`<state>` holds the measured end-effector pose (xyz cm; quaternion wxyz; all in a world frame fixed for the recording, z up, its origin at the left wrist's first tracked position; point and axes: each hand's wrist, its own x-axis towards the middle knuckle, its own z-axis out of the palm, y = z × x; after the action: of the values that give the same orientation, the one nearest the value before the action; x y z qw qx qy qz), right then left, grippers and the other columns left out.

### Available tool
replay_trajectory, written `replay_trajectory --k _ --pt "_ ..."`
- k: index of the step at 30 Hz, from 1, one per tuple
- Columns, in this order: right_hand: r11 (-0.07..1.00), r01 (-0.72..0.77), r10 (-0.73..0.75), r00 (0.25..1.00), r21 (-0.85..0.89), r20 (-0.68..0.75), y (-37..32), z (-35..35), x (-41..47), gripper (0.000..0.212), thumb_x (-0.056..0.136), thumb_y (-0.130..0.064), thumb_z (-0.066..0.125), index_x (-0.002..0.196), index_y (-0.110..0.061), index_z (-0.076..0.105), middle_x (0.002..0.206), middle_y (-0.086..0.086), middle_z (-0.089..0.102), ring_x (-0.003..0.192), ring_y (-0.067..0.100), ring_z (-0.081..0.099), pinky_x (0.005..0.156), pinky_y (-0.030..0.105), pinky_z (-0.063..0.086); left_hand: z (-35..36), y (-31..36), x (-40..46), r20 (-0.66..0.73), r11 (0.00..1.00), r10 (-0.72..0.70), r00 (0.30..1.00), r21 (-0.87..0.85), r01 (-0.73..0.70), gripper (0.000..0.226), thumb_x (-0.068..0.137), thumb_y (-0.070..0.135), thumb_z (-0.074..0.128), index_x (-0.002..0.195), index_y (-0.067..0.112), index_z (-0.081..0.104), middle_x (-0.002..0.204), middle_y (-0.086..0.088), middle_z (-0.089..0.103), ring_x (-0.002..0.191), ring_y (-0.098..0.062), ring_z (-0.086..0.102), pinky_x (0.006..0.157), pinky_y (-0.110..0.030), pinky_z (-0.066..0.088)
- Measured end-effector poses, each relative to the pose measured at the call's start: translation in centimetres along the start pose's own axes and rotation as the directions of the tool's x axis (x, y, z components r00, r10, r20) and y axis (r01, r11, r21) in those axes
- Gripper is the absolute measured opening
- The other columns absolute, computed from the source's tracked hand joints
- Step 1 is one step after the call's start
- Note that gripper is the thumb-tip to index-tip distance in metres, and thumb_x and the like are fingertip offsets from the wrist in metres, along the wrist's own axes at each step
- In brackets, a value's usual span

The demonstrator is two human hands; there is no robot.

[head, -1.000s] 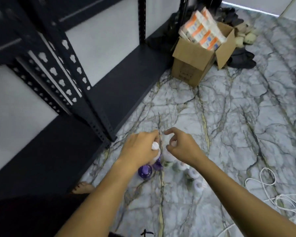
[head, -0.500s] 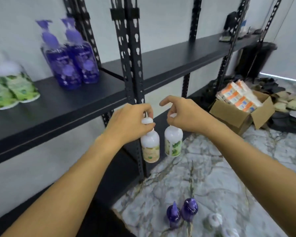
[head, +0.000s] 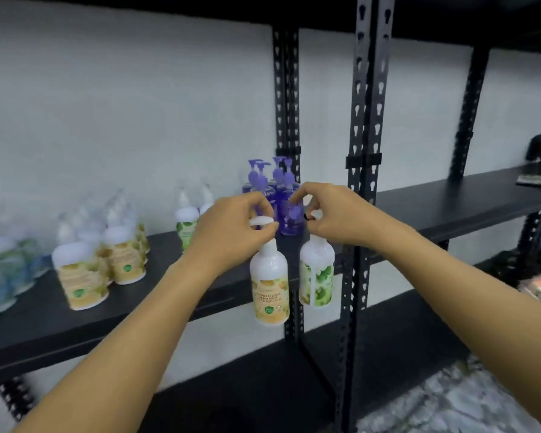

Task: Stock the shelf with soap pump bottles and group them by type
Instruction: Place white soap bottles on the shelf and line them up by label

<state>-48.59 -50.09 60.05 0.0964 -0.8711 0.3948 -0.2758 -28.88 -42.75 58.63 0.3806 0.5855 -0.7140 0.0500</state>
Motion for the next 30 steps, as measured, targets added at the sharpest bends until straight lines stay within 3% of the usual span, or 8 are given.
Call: replay_trajectory --k 6,11,17,30 --pt "0.992 0.091 -0.091 0.996 0.088 -0.009 -5.4 1.6 5.4 0.043 0.081 -0.004 0.054 0.116 -0.029 0.06 0.081 0.001 0.065 0.075 0.017 0.062 0.071 0.036 0.055 -6.0 -3.9 -1.1 -0.126 0.996 -0.073 0.989 0.04 0.078 0.009 0.081 0.034 0.071 0.084 0.035 0.063 0.07 0.011 0.059 0.066 -0.009 0.056 0.061 -0.028 0.047" --pt "0.982 0.142 -0.144 0.989 0.127 0.007 -9.0 4.4 9.3 0.043 0.081 -0.005 0.058 0.117 -0.028 0.061 0.085 0.003 0.068 0.076 0.016 0.064 0.071 0.034 0.055 -9.5 -7.1 -2.0 -0.193 0.987 -0.125 0.973 0.075 0.141 0.013 0.08 0.034 0.071 0.087 0.037 0.061 0.068 0.005 0.061 0.063 -0.01 0.059 0.066 -0.041 0.055" --pt "0.974 0.14 -0.147 0.989 0.179 0.027 -11.4 7.3 14.1 0.038 0.082 -0.009 0.063 0.116 -0.025 0.063 0.086 0.002 0.067 0.074 0.01 0.059 0.059 0.02 0.046 -12.4 -10.0 -2.2 -0.254 0.979 -0.163 0.953 0.075 0.188 0.015 0.081 0.033 0.073 0.09 0.036 0.062 0.069 0.005 0.061 0.065 -0.009 0.059 0.068 -0.037 0.054" --pt "0.976 0.1 -0.111 0.993 0.194 0.05 -11.9 11.5 20.5 0.036 0.083 -0.015 0.065 0.117 -0.024 0.062 0.088 -0.007 0.059 0.08 0.006 0.059 0.062 0.019 0.043 -13.8 -13.8 -0.6 -0.262 0.972 -0.191 0.946 0.081 0.219 0.017 0.083 0.036 0.072 0.095 0.038 0.06 0.07 0.008 0.059 0.068 -0.008 0.059 0.071 -0.037 0.055"
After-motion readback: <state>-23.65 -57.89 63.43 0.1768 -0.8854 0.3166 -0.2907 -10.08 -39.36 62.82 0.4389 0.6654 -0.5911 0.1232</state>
